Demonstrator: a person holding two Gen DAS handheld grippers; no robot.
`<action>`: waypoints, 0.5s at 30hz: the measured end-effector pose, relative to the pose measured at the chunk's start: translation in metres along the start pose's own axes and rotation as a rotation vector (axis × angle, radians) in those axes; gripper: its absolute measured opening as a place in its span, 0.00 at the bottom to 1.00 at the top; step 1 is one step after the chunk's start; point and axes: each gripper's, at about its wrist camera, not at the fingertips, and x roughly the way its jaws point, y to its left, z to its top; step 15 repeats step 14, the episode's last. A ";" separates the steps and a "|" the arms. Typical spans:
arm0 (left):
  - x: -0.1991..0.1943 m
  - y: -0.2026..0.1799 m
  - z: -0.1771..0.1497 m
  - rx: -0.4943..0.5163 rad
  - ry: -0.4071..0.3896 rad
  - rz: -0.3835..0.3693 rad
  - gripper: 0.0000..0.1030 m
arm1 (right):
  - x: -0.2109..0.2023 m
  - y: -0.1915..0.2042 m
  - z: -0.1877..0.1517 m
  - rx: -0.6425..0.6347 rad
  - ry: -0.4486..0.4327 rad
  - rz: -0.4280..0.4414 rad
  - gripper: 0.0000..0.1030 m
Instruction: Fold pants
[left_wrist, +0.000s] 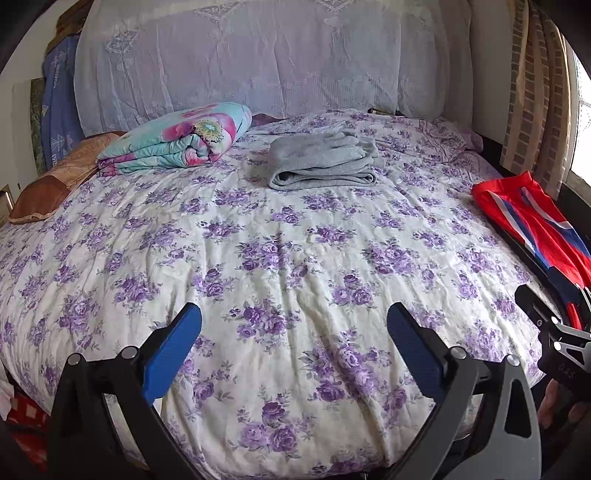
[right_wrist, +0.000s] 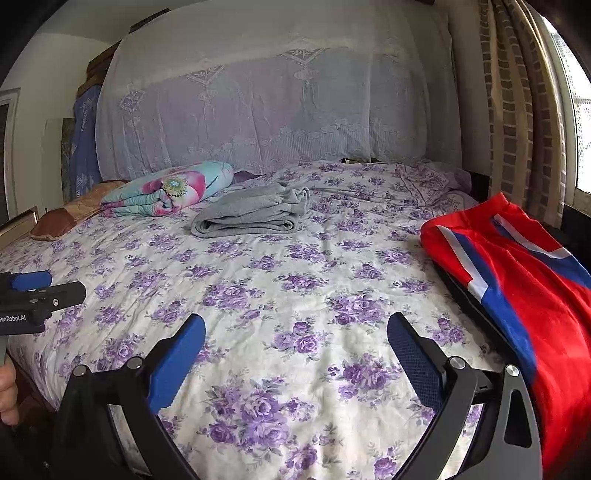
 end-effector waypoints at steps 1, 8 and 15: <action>-0.001 0.000 0.000 0.001 -0.011 0.004 0.95 | 0.000 0.001 0.000 -0.006 0.000 0.000 0.97; 0.008 0.003 -0.002 -0.009 0.029 0.001 0.95 | 0.001 0.003 -0.001 -0.017 0.002 0.001 0.97; 0.008 0.006 -0.003 -0.025 0.032 0.005 0.95 | 0.001 0.003 -0.001 -0.019 -0.002 -0.002 0.97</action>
